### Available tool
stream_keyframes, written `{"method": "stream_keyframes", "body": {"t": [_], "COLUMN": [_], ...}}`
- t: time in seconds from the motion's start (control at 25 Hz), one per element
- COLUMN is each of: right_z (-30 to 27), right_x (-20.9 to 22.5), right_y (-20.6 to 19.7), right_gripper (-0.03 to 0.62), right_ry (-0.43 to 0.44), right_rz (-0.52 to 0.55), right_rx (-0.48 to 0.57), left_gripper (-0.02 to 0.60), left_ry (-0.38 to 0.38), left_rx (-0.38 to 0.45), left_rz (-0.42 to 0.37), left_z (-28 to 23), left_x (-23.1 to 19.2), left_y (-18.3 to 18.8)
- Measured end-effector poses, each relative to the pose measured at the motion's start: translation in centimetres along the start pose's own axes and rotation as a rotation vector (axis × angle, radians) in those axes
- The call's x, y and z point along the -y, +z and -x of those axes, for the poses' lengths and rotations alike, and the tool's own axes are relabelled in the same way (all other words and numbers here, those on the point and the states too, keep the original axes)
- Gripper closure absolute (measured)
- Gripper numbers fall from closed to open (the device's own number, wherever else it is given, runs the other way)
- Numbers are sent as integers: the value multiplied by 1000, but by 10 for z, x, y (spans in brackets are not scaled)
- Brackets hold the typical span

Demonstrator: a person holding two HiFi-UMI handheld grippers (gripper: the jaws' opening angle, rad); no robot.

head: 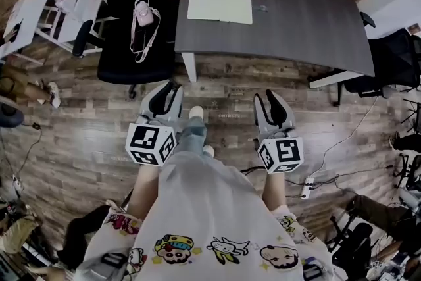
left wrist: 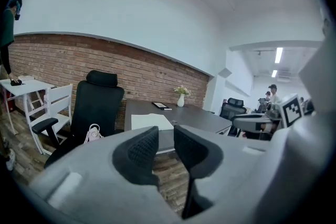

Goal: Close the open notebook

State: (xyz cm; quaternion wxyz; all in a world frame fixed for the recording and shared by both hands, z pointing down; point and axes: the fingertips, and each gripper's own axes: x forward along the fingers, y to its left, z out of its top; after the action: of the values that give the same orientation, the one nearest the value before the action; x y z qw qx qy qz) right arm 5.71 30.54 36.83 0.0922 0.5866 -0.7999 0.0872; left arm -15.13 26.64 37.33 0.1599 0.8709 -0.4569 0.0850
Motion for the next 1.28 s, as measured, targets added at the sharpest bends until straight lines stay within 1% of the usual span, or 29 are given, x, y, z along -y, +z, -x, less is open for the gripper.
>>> {"method": "stream_keyframes", "body": {"t": [0.32, 0.48, 0.68, 0.88, 1.0, 1.16, 1.28], "right_z": [-84, -124, -154, -174, -190, -208, -226], "right_x": [36, 42, 38, 40, 48, 69, 85], "right_y": [46, 58, 55, 47, 43, 36, 38], "right_gripper": [462, 451, 430, 416, 408, 391, 385], "right_ry": [-38, -44, -45, -40, -35, -22, -2], "right_rz": [-12, -25, -30, -37, -47, -61, -65], "right_rx": [39, 38, -8, -67, -85, -100, -101], "left_gripper": [486, 479, 465, 451, 448, 443, 440], "left_ry": [-21, -38, -68, -82, -82, -64, -44], "left_rx": [27, 40, 11, -38, -55, -60, -53], "left_rz": [-18, -13, 17, 68, 73, 87, 94], "left_z": [-72, -101, -122, -137, -150, -171, -192], "left_x": [-50, -77, -97, -111, -116, -117, -121], "left_y": [58, 77, 76, 63, 59, 54, 60]}}
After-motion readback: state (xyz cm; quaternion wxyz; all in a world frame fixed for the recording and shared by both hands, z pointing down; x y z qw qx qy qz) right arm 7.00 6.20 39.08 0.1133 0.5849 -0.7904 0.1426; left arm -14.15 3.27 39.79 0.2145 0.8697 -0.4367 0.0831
